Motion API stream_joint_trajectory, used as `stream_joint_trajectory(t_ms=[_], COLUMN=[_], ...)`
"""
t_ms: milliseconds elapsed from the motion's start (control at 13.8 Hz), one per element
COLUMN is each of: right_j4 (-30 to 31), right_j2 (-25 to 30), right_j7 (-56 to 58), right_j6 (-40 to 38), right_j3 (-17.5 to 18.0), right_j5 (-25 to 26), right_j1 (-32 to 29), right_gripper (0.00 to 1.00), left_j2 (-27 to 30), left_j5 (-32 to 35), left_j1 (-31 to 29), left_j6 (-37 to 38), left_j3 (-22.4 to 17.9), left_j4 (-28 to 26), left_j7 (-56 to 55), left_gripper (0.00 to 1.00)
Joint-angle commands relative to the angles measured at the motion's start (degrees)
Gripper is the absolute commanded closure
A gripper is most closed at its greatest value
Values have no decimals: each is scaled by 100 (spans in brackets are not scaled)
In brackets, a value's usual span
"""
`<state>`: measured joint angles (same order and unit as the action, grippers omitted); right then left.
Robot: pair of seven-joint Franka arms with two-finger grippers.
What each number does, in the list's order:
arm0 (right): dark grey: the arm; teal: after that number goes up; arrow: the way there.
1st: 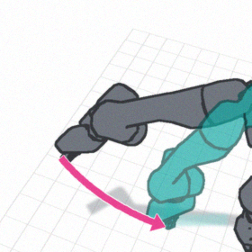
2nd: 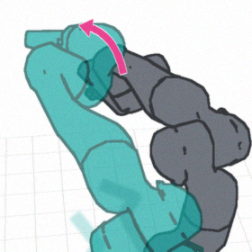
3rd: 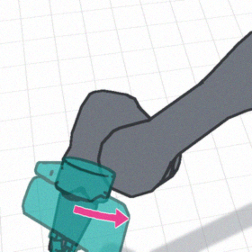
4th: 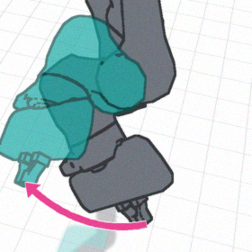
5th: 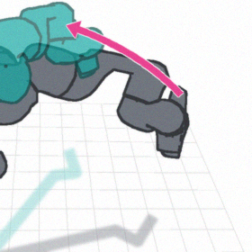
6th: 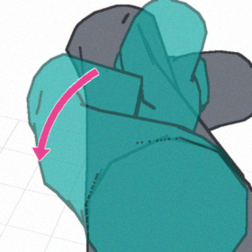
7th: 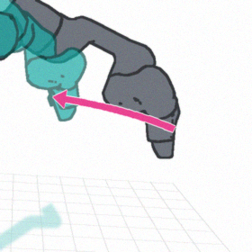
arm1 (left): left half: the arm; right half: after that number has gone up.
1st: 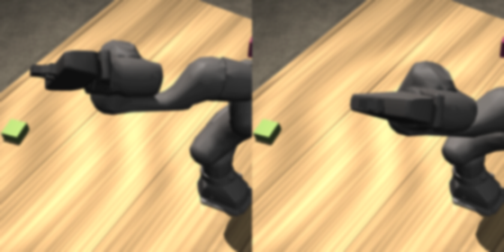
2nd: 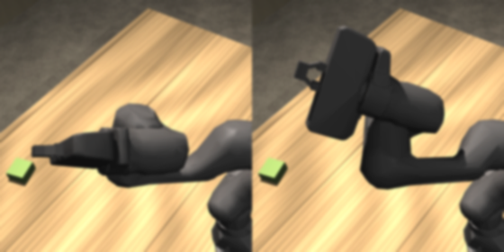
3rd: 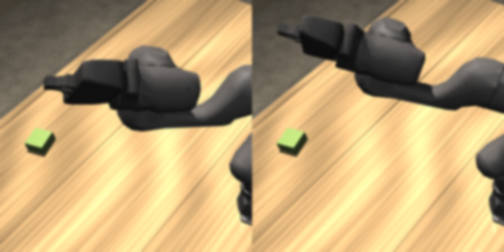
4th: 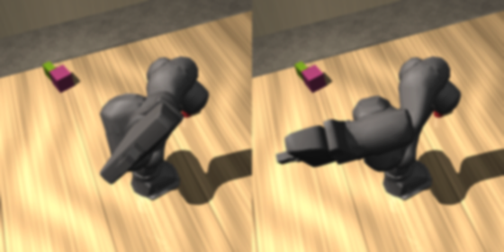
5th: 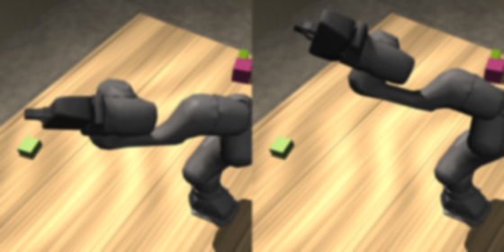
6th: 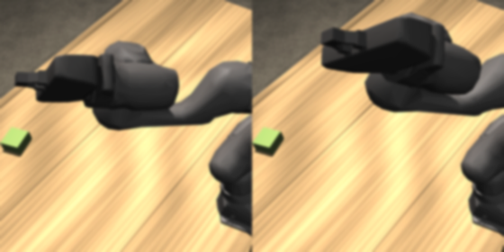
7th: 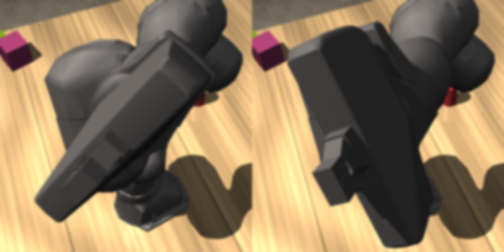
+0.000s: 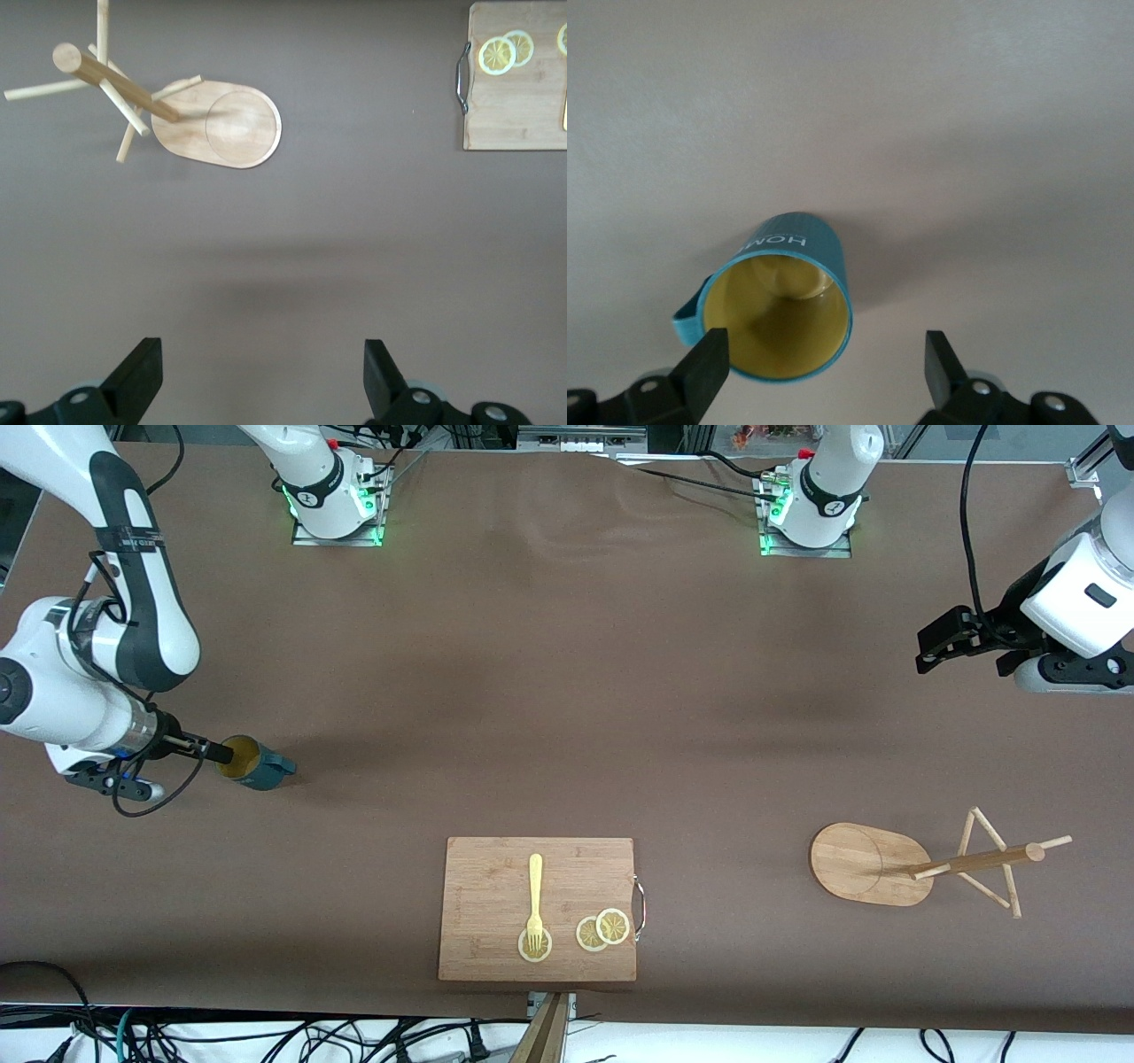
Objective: Pass cup and hang on rack
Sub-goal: 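Grasp the teal mug rim with the right gripper and lift it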
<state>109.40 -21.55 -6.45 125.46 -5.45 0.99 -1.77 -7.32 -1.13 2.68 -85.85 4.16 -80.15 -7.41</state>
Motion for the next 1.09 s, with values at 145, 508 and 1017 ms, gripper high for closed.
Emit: stream_joint_trajectory(t_ms=[145, 508, 1017], right_j4=[266, 257, 161], right_j2=[-181, -358, -175], right_j7=[338, 259, 302], right_j6=[566, 892, 717], right_j3=[-52, -44, 9], right_j5=[68, -37, -28], right_j1=[-87, -87, -60], right_gripper=[36, 92, 100], left_j2=[-50, -6, 3], left_j5=[122, 165, 183], left_j1=[-13, -66, -109], left_j6=[341, 358, 358], left_j3=[164, 102, 67], left_j4=[140, 175, 175], left_j7=[56, 82, 82], left_gripper=[0, 0, 0])
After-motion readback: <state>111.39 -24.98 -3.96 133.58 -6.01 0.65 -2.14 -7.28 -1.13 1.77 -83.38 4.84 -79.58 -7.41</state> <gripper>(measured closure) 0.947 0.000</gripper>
